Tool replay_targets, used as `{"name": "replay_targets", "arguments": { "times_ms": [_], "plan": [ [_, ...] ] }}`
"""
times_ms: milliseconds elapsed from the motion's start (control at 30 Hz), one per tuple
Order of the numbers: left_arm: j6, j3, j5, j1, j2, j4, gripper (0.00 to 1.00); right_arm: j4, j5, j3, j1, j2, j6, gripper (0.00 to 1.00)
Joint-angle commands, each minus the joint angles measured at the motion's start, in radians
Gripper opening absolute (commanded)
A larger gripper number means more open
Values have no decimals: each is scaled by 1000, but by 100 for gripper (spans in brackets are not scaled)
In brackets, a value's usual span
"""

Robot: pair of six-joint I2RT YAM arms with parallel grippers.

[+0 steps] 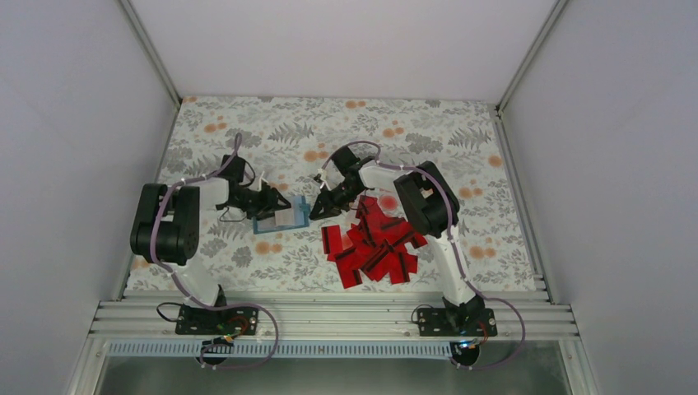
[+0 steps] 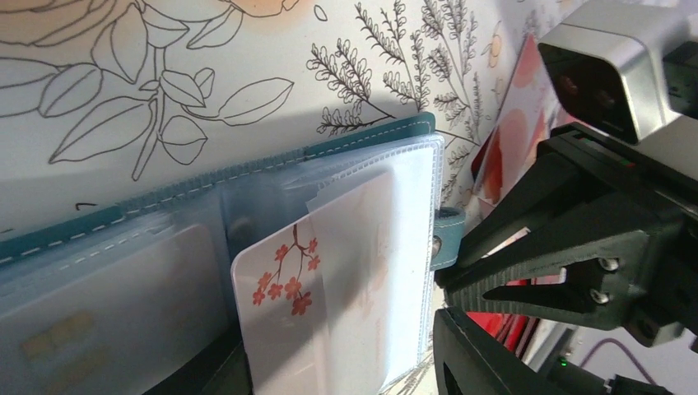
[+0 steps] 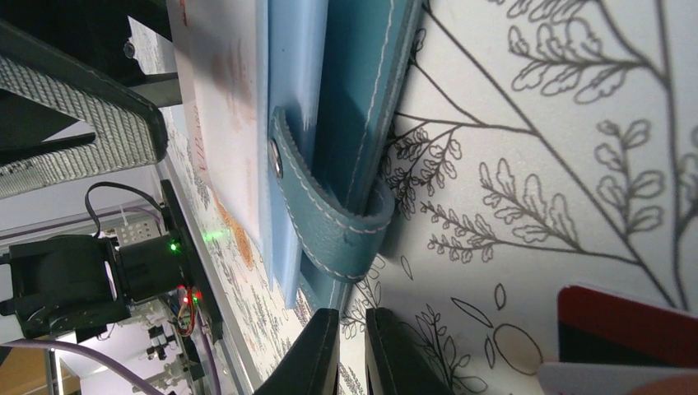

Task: Put the credit cards into the card holder

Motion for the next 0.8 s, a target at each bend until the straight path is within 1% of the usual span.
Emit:
{"name": "replay_targets", "arguments": {
  "times_ms": [0,167,300,400,500,567,600,633,667,767],
  "plan": [
    [1,30,-179,-27,-13,-134,49,25,33,-6,12,20,13,10],
    [-16,61,-261,-65,-9,-183,52,33,14,9,15,29,22,10],
    [-32,91,-333,-89,-7,-224,61,36,8,29,19,40,28,10],
    [-46,96,-344,-102,-5,-232,68,45,-1,36,24,45,41,10],
    [-55,105,-362,-109,-3,-250,73,60,-11,34,27,47,53,10],
    [-62,111,-377,-114,-9,-263,80,71,-16,29,31,45,62,10],
    [-67,114,-389,-116,-12,-273,86,77,-19,27,32,44,67,10],
    [-72,120,-405,-119,-13,-287,97,84,-21,25,34,45,71,10],
    [-80,128,-418,-123,-15,-298,100,90,-23,25,35,45,76,10],
    [-100,147,-451,-135,-18,-326,100,115,-28,24,40,44,96,10]
  ]
}}
